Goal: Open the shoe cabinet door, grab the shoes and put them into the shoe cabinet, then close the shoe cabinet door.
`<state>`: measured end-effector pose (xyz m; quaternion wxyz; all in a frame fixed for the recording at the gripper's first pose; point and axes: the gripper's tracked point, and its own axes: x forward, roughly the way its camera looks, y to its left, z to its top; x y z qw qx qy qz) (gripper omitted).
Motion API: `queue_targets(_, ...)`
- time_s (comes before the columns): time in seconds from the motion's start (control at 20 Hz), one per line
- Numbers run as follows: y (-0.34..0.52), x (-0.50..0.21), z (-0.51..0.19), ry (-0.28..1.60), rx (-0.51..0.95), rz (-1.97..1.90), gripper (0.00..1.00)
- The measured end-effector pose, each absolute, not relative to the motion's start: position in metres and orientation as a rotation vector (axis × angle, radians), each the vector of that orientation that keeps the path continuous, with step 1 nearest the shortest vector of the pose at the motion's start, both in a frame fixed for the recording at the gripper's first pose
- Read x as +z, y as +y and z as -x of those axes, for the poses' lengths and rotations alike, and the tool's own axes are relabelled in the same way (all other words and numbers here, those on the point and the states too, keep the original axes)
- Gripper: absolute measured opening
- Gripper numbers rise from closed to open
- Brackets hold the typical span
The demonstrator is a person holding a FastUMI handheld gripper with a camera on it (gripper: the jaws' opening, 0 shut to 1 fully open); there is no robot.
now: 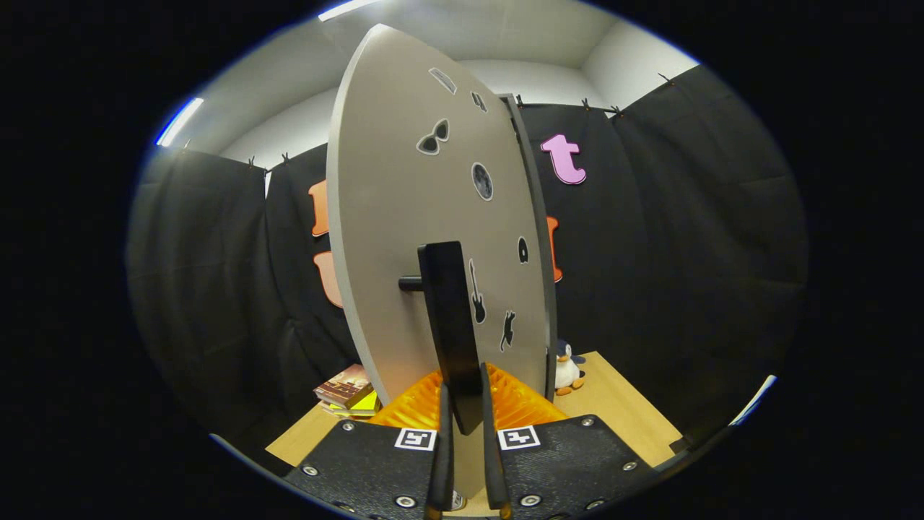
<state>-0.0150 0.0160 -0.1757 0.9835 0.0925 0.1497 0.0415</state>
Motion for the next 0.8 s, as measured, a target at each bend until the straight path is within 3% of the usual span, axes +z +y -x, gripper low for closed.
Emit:
queue_targets(0.65,-0.065,-0.185,0.023,0.324,-0.083,-0.278,0.15)
queue_targets(0.8,-0.075,-0.189,0.024,0.320,-0.089,-0.303,0.09)
